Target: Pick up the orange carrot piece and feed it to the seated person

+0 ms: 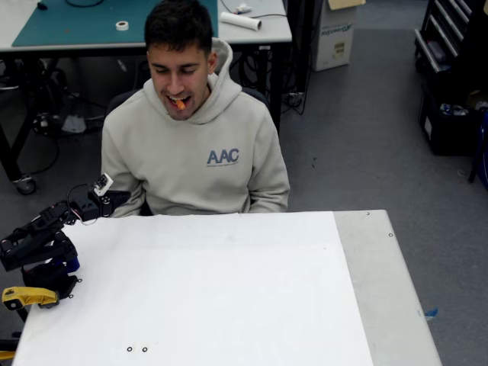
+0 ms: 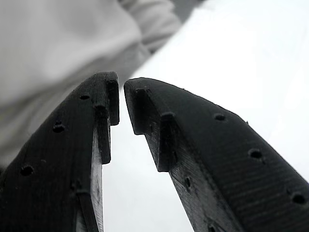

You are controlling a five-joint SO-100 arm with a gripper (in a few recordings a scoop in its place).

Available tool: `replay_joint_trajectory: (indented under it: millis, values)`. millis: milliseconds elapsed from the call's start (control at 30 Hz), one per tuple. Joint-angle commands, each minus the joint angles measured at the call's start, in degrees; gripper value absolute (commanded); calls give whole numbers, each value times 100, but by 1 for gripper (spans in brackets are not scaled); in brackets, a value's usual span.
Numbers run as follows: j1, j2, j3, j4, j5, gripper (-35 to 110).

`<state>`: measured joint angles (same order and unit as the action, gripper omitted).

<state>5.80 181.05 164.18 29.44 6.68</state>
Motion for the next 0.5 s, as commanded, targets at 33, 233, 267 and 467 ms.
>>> replay_joint_trajectory:
  millis: [33,233,267,467]
  values:
    - [97,694,334,308,79,-2]
    - [97,756,308,1494,88,-2]
    - [97,756,308,1696,88,-2]
    - [88,791,343,2742,88,-2]
